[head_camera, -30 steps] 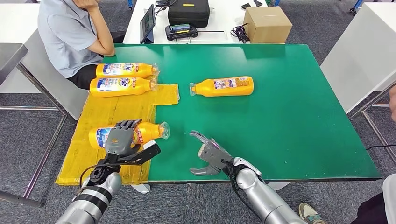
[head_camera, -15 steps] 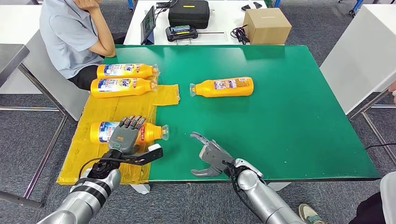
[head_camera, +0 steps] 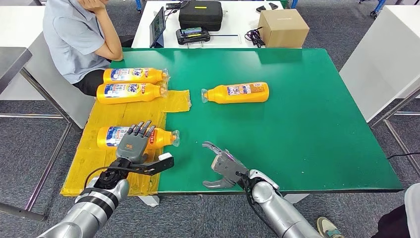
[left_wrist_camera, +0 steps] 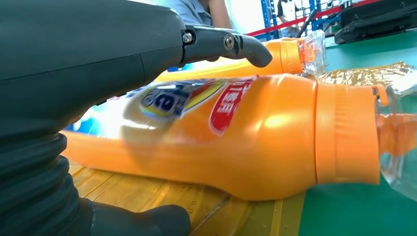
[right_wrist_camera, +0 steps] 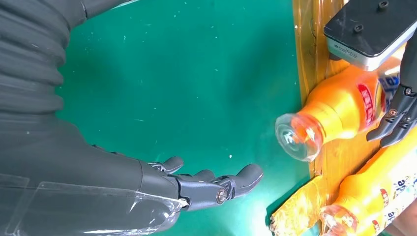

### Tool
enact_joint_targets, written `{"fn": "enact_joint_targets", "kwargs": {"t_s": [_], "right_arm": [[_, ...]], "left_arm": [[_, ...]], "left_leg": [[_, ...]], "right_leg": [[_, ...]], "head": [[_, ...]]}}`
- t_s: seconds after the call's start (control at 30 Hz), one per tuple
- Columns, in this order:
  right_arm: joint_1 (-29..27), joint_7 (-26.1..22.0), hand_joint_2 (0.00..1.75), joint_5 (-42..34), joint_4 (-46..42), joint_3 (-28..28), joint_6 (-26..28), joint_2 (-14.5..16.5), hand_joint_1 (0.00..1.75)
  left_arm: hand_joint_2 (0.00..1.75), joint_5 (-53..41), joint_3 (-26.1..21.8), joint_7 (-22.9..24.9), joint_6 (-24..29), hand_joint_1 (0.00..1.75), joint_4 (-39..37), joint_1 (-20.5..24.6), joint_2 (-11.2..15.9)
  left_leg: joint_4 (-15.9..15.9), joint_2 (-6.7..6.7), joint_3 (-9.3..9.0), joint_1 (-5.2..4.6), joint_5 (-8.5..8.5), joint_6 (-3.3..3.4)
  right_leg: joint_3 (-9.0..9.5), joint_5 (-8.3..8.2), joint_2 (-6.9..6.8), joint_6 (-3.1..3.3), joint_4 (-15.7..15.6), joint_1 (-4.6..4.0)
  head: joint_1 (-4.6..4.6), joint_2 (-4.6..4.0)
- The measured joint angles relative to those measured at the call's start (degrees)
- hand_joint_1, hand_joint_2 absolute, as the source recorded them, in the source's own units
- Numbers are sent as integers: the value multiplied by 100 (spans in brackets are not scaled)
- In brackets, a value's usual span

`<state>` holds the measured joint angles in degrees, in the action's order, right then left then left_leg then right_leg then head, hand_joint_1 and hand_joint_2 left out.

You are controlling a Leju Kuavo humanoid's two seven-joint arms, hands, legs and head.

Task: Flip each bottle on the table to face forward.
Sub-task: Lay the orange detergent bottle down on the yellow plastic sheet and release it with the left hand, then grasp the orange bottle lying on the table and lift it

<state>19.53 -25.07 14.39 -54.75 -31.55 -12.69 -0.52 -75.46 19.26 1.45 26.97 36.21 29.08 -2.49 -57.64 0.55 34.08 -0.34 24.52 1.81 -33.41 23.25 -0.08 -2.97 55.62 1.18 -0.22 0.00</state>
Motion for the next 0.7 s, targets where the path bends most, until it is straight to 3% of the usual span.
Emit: {"fn": "enact_joint_targets", "kwargs": {"t_s": [0.13,0.3,0.43,0.53,0.7], "right_arm": [[-8,-2,175,29,0,9,26,2,0],[-62,-53,175,122,-5,43,176,2,0],[-217,-228,175,275,-194,120,520,0,0],[-424,-665,175,272,-537,217,719,2,0],[-886,-1394,175,-201,-1645,418,480,64,0]], "left_arm": [[175,62,4,-81,227,0,24,-39,-4],[175,316,13,-391,886,0,365,-342,-49],[175,1092,-32,-1123,1293,0,1181,-865,-247],[175,1397,-206,-1718,1326,0,1865,-1251,-466],[175,2075,-622,-2498,1331,0,2709,-1657,-896]], "left_leg": [[0,-1,0,0,0,0],[-1,-1,7,-1,0,0],[-1,-1,27,-3,2,1],[-2,-1,42,-6,3,1],[-2,-2,54,-5,5,2]], "right_leg": [[-1,0,1,0,0,0],[-10,0,1,0,0,0],[-28,1,0,-1,-1,2],[-42,1,0,-1,-2,3],[-55,1,1,-1,-3,2]], "head": [[0,0],[-1,0],[-1,0],[-1,0],[-2,0]]}}
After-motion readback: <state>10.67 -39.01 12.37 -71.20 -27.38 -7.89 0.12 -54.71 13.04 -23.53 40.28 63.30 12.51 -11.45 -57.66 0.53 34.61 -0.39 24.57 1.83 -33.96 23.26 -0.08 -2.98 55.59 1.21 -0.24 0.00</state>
